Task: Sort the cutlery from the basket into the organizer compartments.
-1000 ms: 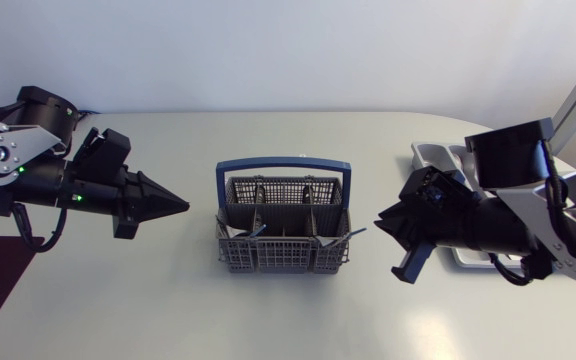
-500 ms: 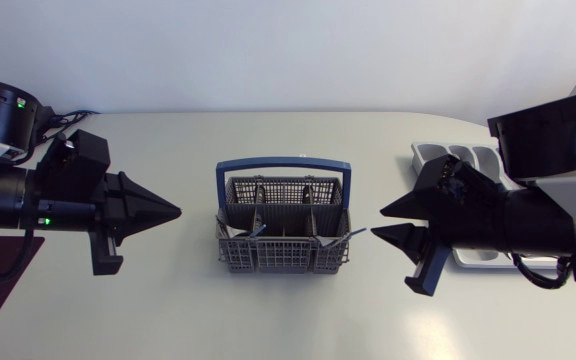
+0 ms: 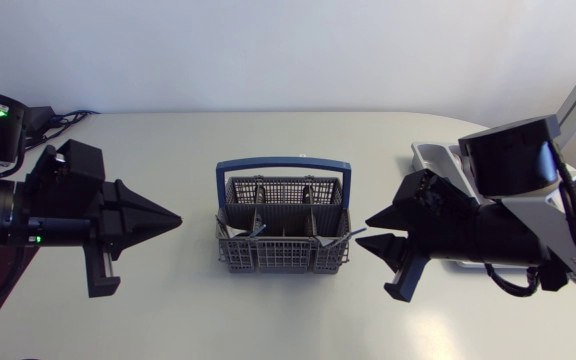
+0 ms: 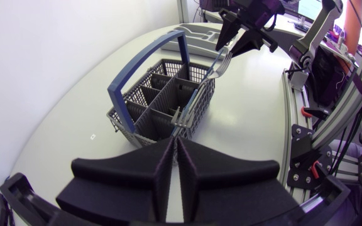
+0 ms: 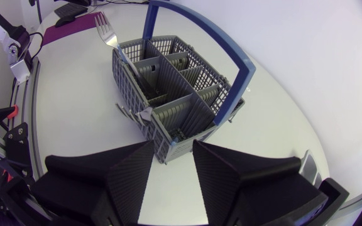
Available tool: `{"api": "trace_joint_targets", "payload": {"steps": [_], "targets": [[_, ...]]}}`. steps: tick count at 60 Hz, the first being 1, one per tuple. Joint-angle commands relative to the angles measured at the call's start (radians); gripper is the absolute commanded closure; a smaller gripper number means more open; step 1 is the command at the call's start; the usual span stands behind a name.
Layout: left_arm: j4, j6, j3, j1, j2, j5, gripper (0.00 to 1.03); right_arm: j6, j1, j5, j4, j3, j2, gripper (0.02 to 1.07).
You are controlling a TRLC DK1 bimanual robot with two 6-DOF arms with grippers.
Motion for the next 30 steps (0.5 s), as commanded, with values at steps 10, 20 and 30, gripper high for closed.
{"api": "trace_joint_targets", "payload": {"steps": [10,20,30], "targets": [[0.006,-0.021,-0.042,-0.029,-0.019,-0.006,0.95,0.035,0.006,0.004,0.075,-0.056,0.021,0.66],[0.011,-0.021,-0.050,-0.028,-0.025,-0.009,0.96,0.038,0.006,0.000,0.115,-0.071,0.048,0.71],[0.017,-0.021,-0.062,-0.031,-0.029,-0.009,0.96,0.044,0.008,-0.008,0.164,-0.108,0.053,0.80]]}}
